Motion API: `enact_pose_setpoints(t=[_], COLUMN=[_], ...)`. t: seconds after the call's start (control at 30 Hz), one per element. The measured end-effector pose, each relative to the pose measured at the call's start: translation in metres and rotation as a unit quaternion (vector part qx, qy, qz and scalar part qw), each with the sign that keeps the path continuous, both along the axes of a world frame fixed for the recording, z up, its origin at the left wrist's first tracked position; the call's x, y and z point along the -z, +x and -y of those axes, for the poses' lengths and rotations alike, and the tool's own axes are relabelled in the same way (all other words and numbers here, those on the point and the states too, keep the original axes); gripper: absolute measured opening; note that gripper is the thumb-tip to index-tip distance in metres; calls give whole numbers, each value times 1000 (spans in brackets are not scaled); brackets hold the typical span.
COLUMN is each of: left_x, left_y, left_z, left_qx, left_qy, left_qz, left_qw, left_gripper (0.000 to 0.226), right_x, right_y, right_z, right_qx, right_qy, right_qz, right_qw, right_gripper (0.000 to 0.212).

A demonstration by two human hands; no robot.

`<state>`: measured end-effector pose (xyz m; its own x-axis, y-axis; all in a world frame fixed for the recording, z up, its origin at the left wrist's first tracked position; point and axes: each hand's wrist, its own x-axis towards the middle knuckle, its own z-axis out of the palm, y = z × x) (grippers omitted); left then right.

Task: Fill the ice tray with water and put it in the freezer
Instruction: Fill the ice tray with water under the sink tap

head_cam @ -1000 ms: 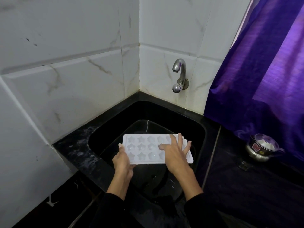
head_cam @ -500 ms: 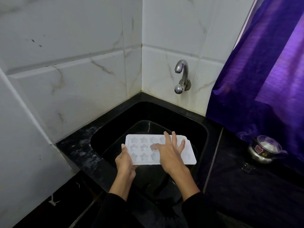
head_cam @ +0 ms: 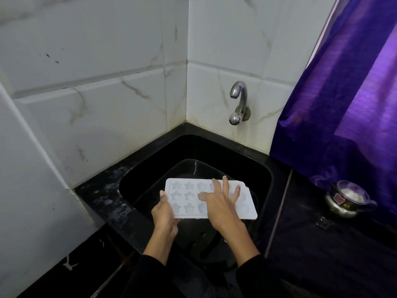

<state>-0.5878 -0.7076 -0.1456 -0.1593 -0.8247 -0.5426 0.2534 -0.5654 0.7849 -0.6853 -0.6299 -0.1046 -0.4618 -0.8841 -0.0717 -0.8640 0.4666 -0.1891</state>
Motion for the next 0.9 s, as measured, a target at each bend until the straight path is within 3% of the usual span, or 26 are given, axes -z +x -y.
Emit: enact_pose_setpoints(t=[0.23, 0.7, 0.9], left_x=[0, -2, -2], left_y=[1, 2, 3], left_z=[1, 1, 1], left_qx=[3, -4, -1], left_qy=[7, 4, 6], left_qz=[-4, -1, -3], left_qw=[1000, 1000, 1000], left_gripper=[37, 37, 36], right_x=[-2, -4, -3], right_y=[2, -1, -1], right_z=[0, 1, 1], right_qx=[3, 3, 4], right_qy=[5, 1, 2], right_qz=[-1, 11, 12], right_qw=[1000, 1000, 1000], right_gripper=[71, 64, 76])
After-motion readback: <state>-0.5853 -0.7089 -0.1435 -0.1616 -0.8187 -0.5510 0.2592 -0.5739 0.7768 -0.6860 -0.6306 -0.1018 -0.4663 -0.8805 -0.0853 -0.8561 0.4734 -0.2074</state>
